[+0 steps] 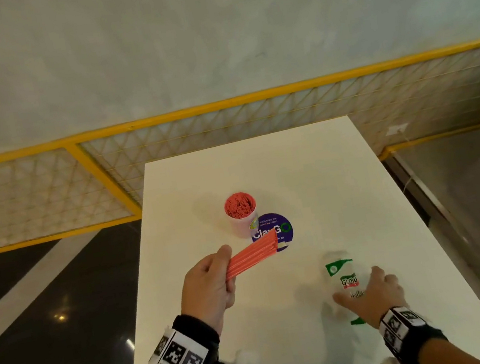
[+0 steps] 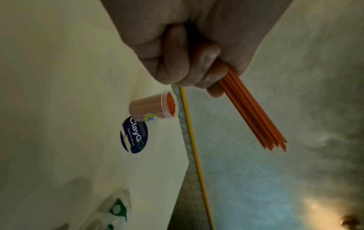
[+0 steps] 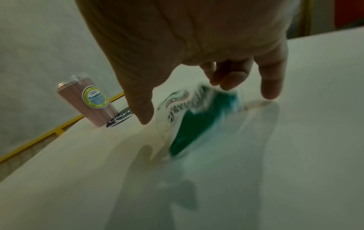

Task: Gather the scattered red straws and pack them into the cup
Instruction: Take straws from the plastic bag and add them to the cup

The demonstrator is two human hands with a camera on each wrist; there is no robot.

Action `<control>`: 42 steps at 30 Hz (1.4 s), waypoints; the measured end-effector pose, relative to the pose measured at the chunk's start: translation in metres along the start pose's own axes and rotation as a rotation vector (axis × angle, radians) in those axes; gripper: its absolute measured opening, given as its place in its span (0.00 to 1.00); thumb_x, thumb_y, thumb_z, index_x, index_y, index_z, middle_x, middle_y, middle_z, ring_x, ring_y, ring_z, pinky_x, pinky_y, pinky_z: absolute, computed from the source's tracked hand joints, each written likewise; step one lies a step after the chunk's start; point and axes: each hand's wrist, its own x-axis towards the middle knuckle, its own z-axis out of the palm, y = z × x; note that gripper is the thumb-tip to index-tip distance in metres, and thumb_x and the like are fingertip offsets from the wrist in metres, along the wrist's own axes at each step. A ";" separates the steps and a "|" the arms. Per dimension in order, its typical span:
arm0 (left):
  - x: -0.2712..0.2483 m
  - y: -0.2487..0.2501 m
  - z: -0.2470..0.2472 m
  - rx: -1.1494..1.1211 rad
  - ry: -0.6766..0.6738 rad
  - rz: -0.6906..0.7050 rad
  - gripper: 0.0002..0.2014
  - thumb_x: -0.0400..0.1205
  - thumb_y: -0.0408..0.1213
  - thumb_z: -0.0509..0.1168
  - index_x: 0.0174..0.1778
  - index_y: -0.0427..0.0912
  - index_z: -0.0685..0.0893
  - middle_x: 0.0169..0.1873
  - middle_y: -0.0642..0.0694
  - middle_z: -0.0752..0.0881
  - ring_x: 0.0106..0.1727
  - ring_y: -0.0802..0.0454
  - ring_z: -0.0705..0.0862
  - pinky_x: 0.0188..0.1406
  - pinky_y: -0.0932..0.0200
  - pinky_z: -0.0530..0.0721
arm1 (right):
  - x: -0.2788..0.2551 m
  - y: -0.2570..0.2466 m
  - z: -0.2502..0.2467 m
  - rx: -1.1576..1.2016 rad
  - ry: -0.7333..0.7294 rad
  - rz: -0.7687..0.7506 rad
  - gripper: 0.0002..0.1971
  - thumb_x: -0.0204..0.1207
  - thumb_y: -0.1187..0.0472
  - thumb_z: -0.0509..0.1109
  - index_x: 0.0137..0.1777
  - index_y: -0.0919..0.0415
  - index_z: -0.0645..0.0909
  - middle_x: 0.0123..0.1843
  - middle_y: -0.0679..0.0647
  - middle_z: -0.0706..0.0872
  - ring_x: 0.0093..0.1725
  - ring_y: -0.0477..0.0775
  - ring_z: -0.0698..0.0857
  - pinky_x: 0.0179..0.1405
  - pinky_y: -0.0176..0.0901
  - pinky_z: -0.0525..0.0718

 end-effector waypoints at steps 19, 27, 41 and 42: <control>0.058 -0.001 0.029 1.066 -0.050 0.370 0.23 0.88 0.50 0.60 0.28 0.44 0.69 0.24 0.48 0.74 0.32 0.46 0.74 0.37 0.49 0.76 | -0.086 -0.173 -0.052 -0.472 0.126 -0.998 0.18 0.90 0.45 0.52 0.66 0.56 0.75 0.57 0.54 0.87 0.50 0.60 0.88 0.48 0.52 0.83; 0.097 0.032 0.032 0.643 0.045 0.464 0.20 0.91 0.56 0.54 0.42 0.48 0.80 0.35 0.50 0.84 0.39 0.56 0.84 0.39 0.60 0.79 | -0.022 -0.200 -0.064 -0.022 -0.061 -0.822 0.13 0.90 0.48 0.55 0.58 0.54 0.78 0.47 0.52 0.88 0.43 0.56 0.84 0.43 0.47 0.78; 0.187 -0.023 0.053 0.799 -0.028 0.393 0.21 0.73 0.42 0.80 0.47 0.52 0.71 0.57 0.55 0.78 0.52 0.48 0.83 0.46 0.68 0.77 | 0.028 -0.249 -0.064 0.910 -0.252 -0.535 0.10 0.87 0.51 0.67 0.50 0.55 0.85 0.35 0.59 0.91 0.31 0.56 0.87 0.35 0.49 0.88; 0.185 -0.023 0.053 0.797 -0.029 0.400 0.21 0.73 0.42 0.80 0.47 0.52 0.72 0.53 0.56 0.77 0.47 0.51 0.82 0.40 0.70 0.76 | 0.031 -0.251 -0.061 0.828 -0.211 -0.576 0.10 0.87 0.50 0.66 0.49 0.53 0.86 0.33 0.55 0.90 0.30 0.50 0.87 0.33 0.44 0.85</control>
